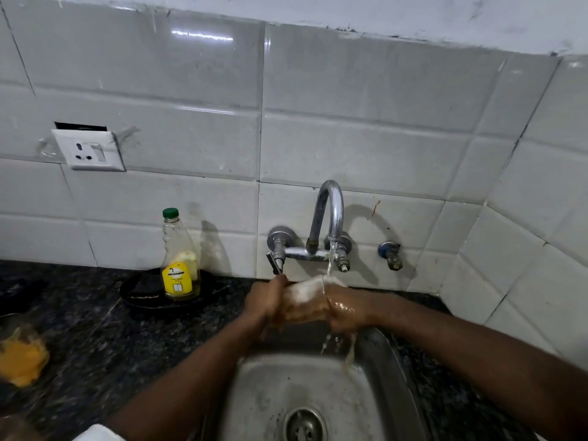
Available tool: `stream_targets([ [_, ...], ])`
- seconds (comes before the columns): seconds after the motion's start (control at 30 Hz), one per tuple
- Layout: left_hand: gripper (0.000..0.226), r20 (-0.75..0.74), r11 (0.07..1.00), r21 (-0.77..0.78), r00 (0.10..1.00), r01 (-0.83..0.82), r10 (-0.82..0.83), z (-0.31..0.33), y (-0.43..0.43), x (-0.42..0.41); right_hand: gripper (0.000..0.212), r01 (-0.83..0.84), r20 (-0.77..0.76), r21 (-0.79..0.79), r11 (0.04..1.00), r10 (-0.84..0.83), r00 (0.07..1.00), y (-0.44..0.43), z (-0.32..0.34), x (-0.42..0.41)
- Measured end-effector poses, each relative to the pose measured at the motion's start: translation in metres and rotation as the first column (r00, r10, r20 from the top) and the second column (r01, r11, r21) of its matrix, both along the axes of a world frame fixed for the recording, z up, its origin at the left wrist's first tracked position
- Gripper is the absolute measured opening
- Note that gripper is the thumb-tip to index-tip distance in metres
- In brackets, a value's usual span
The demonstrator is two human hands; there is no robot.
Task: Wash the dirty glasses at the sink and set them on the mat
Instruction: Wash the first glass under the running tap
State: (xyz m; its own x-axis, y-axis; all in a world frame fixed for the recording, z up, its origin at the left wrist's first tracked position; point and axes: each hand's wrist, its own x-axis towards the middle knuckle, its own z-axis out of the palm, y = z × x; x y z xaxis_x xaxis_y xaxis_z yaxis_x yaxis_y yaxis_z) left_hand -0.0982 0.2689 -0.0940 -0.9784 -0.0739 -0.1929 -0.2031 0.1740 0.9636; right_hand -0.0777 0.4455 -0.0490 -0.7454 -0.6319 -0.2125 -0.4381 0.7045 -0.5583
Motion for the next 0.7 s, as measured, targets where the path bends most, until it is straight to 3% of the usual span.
stream_targets([
  [0.03,0.039,0.135,0.998,0.024,0.989,0.049,-0.052,0.003,-0.001,-0.001,0.050,-0.003,-0.005,-0.014,1.000,0.003,1.000,0.004,0.003,0.001],
  [0.1,0.042,0.149,0.995,0.068,0.985,0.071,-0.080,0.002,-0.002,-0.005,0.046,-0.004,0.030,-0.055,0.998,0.006,1.000,0.006,0.006,0.002],
  [0.17,0.047,-0.072,0.994,0.107,0.996,-0.035,0.043,-0.001,-0.004,-0.004,0.049,0.066,0.055,-0.077,0.995,-0.062,0.997,0.001,0.003,-0.002],
  [0.23,0.034,-0.349,0.995,0.079,0.933,-0.061,0.085,-0.009,-0.003,0.003,0.060,0.170,0.105,-0.079,0.982,-0.162,0.981,-0.003,0.003,-0.004],
  [0.27,0.030,-0.390,0.996,0.015,0.917,-0.088,0.087,-0.013,0.000,0.005,0.063,0.149,0.104,-0.070,0.986,-0.141,0.985,-0.003,0.001,-0.006],
  [0.3,0.032,-0.354,0.991,-0.044,0.930,-0.123,0.099,-0.014,0.000,0.004,0.065,0.112,0.103,-0.082,0.990,-0.104,0.989,-0.004,0.002,-0.006],
  [0.37,0.033,-0.092,0.990,-0.121,0.994,-0.072,0.061,-0.003,-0.001,-0.002,0.061,-0.021,-0.007,0.011,1.000,0.021,1.000,-0.003,0.009,-0.003],
  [0.43,0.031,0.189,0.997,0.026,0.979,0.078,-0.082,0.008,-0.005,-0.006,0.045,-0.031,-0.076,0.053,0.998,0.035,0.997,0.001,0.010,-0.001],
  [0.47,0.032,0.231,0.987,0.144,0.967,0.077,-0.109,0.011,-0.008,-0.006,0.040,-0.025,-0.086,0.051,0.998,0.030,0.996,0.000,0.010,-0.001],
  [0.53,0.035,0.122,0.962,0.274,0.992,-0.018,-0.016,0.011,-0.006,-0.001,0.047,0.060,-0.028,-0.057,0.997,-0.061,0.998,-0.002,0.012,-0.004],
  [0.63,0.027,-0.220,0.965,0.228,0.958,-0.133,0.184,-0.002,0.005,0.014,0.058,0.078,0.018,-0.068,0.995,-0.077,0.997,0.001,0.013,-0.008],
  [0.67,0.029,-0.188,0.972,0.180,0.965,-0.149,0.183,-0.001,0.006,0.013,0.053,0.056,-0.021,-0.024,0.998,-0.056,0.998,0.000,0.015,-0.007],
  [0.7,0.031,-0.064,0.977,0.163,0.987,-0.138,0.150,0.002,0.005,0.009,0.049,-0.008,-0.108,0.034,0.999,0.012,0.994,0.000,0.016,-0.006],
])
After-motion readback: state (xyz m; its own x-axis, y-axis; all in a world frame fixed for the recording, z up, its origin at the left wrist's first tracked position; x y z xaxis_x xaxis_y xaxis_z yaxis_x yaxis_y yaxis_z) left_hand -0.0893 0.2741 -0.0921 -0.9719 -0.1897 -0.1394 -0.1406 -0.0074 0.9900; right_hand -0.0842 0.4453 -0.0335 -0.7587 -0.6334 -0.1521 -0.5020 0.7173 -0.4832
